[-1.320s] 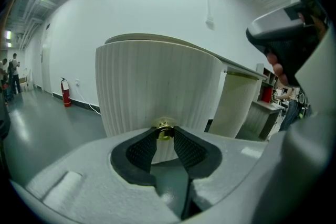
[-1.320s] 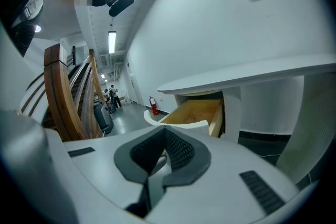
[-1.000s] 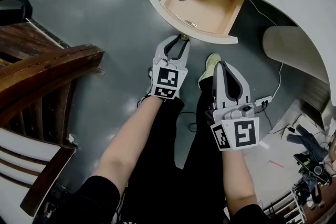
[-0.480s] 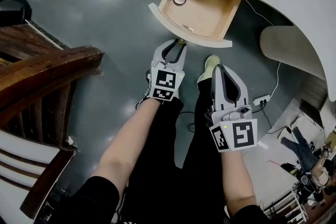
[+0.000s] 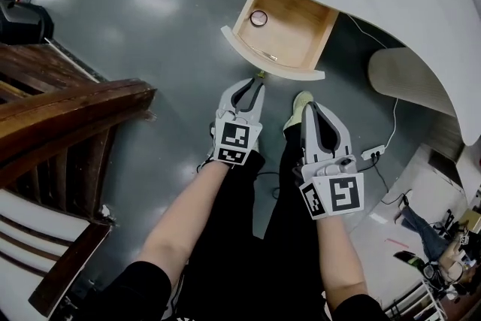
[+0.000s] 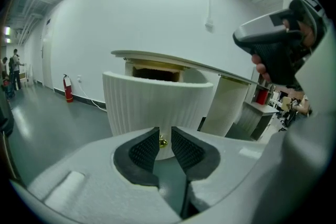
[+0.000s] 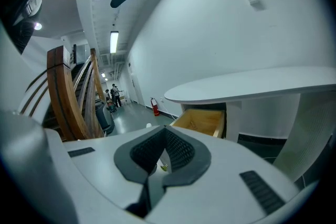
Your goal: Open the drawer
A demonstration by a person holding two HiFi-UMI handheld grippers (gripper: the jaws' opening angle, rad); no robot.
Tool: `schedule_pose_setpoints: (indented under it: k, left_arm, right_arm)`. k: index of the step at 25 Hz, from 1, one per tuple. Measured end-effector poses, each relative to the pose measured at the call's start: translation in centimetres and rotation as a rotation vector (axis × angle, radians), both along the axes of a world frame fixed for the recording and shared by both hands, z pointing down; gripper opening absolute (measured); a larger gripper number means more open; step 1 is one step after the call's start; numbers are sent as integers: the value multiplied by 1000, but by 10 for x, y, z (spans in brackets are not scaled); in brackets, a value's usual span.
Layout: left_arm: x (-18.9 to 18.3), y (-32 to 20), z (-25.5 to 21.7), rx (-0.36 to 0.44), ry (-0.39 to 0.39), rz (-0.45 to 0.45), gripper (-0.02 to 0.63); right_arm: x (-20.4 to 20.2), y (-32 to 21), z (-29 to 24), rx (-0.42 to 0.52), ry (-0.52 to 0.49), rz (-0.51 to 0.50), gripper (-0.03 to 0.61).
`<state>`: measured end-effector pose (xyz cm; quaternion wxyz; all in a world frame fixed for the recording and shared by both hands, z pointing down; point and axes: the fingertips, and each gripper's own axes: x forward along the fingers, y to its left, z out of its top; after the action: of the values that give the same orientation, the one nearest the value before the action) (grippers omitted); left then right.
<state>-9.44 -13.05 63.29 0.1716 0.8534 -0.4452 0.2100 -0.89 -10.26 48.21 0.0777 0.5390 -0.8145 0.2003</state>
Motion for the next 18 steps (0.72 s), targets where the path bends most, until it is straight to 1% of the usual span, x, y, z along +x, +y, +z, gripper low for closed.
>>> schedule_pose_setpoints:
  k: [3,6,12,18]
  left_arm:
    - [-1,5,-32,13,8,4,60]
    - [3,10,-67,31,19,27,37]
    - [12,16,-129,80,37,67,23]
    - [17,15,-187,122,66,92,17]
  right_arm:
    - [-3,0,-16,6,-2,-7,14]
    - [-4,0,-34,15,4,-16,14]
    - [-9,0,-65,37,14,-34,14]
    - [-11,-3,-100,75,24,-23,14]
